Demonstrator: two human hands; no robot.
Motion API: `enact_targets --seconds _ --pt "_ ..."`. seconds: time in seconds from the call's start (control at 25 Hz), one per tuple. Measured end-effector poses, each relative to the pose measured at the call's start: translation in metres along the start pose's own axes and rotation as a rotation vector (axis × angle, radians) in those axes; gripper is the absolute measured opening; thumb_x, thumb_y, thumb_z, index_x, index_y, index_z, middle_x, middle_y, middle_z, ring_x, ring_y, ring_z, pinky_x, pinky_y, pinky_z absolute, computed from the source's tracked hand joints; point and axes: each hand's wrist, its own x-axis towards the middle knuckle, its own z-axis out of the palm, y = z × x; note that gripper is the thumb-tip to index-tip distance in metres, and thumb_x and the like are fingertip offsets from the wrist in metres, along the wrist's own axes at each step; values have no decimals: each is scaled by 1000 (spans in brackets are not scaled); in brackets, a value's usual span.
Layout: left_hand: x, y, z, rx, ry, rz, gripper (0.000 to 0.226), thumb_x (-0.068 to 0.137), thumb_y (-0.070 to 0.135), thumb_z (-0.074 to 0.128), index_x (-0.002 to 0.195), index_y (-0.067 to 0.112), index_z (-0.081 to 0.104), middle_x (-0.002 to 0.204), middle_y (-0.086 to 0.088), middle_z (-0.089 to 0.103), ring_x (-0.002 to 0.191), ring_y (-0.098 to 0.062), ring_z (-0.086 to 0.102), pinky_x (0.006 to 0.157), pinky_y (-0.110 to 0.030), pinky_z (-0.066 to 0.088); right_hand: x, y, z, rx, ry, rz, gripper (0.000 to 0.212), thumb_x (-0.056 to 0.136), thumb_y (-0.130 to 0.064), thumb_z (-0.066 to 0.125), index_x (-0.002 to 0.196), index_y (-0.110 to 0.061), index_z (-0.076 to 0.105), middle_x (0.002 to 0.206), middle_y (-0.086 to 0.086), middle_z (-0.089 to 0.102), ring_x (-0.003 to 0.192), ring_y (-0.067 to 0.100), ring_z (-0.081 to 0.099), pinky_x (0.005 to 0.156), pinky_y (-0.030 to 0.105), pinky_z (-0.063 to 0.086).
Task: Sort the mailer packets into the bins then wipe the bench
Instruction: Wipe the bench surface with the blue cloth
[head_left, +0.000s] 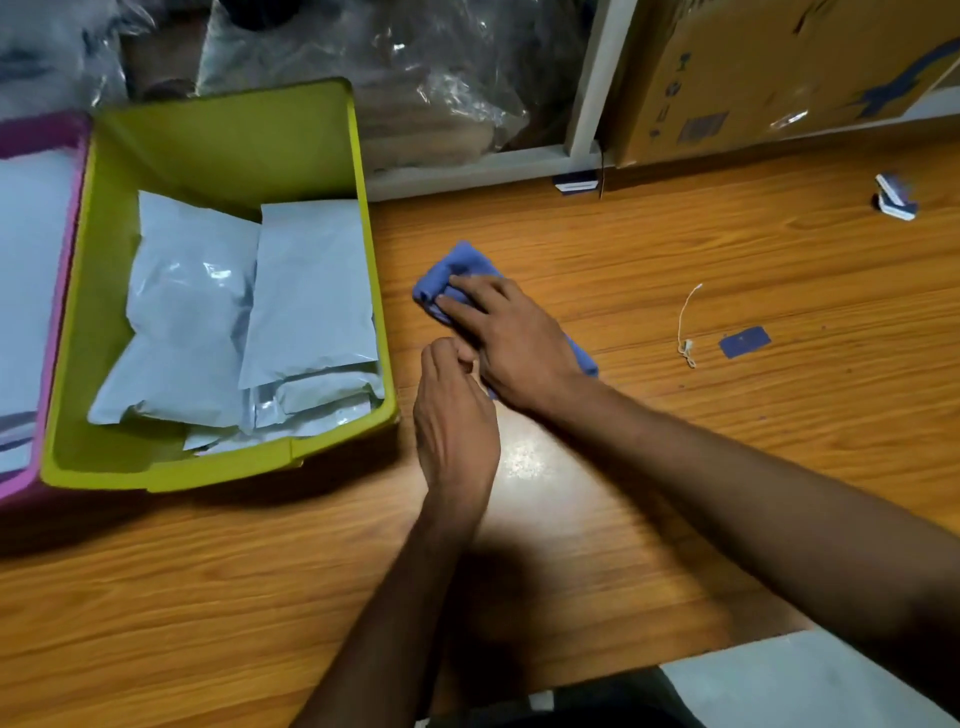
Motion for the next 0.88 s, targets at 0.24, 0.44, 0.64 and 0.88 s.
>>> enact_targets --seconds 0.24,0.44,0.64,0.88 --pt "14 3 18 163 6 101 35 85 -14 49 104 14 53 101 -4 56 84 -24 56 74 -32 35 54 63 -12 -88 112 465 61 85 -16 54 145 -16 52 150 10 47 138 28 40 109 39 42" --pt "45 12 36 216 21 115 30 86 -10 52 102 14 56 99 -5 58 80 -26 57 70 -33 35 37 51 -5 -95 45 265 61 84 -23 59 145 -20 52 150 6 48 136 24 42 105 37 43" --pt "81 32 63 231 -6 188 31 84 -10 49 101 14 58 100 -8 58 81 -29 56 68 -34 31 56 108 -19 -164 162 558 57 85 -18 53 142 -13 54 146 13 51 136 29 43 112 38 38" --pt "85 36 60 -59 97 100 25 89 -5 38 100 11 54 101 -6 55 85 -21 52 72 -31 37 36 82 -12 -78 154 419 58 85 -20 57 142 -11 56 149 15 50 136 31 44 110 41 40"
